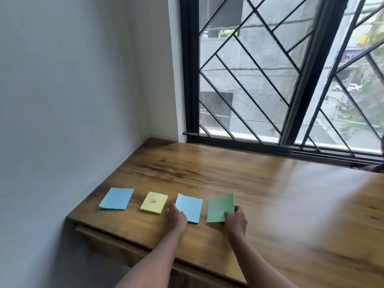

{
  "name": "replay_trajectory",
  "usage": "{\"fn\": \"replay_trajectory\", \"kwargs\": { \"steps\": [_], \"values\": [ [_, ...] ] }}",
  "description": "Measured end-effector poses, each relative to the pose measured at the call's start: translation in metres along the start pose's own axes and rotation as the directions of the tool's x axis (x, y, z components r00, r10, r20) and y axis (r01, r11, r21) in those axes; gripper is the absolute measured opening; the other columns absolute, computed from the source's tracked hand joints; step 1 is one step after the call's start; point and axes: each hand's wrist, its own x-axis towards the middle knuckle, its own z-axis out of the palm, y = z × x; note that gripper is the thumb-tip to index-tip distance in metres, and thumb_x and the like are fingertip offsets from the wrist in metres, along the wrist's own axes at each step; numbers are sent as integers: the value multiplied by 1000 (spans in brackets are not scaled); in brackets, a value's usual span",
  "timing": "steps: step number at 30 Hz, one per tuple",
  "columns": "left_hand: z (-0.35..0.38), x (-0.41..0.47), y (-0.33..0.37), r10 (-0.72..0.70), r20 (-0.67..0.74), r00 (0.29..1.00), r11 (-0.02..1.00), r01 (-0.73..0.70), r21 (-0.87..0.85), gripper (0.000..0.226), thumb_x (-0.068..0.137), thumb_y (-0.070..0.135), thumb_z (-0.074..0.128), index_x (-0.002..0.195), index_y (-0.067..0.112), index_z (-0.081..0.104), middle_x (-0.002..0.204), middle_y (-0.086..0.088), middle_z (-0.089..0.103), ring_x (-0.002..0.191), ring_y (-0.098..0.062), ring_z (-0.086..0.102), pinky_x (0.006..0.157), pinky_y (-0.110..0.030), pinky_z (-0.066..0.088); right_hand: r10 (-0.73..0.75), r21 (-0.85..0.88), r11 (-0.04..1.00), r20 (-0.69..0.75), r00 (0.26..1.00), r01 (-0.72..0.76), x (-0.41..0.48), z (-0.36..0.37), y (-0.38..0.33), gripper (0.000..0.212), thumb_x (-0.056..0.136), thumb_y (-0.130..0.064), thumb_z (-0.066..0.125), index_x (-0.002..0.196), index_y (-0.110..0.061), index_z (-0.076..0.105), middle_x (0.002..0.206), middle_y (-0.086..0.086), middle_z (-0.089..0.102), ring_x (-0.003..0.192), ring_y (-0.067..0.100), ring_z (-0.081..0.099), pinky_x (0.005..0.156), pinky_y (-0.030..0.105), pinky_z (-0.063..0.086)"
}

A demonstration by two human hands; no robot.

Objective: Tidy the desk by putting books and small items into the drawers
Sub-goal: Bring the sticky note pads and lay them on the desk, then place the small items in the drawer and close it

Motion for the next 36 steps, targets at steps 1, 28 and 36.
{"fn": "replay_trajectory", "kwargs": {
  "steps": [1,28,36],
  "values": [
    [-2,-2,2,5,19,1000,999,-6,47,43,97,17,44,137,5,39,134,-14,48,118,-26,55,97,-32,47,12,-14,1000,-33,999,-12,1,2,-1,33,94,-7,50,126,0,49,123,24,59,112,37,56,84,34,44],
    [-33,-10,-216,743,247,622,539,-775,331,72,89,55,4,134,29,-46,143,9,-49,132,-3,-45,121,-34,-12,-644,-780,358,192,741,513,-176,118,119,66,69,-15,51,133,-1,49,140,9,43,138,26,37,114,38,7],
    [-44,-55,-237,650,274,708,628,-704,332,86,84,54,24,151,12,-11,160,-9,4,149,-22,-2,116,-37,9,-558,-825,321,232,797,465,-199,117,88,61,68,-31,35,101,4,72,99,20,72,93,33,71,84,46,56]
  ]
}}
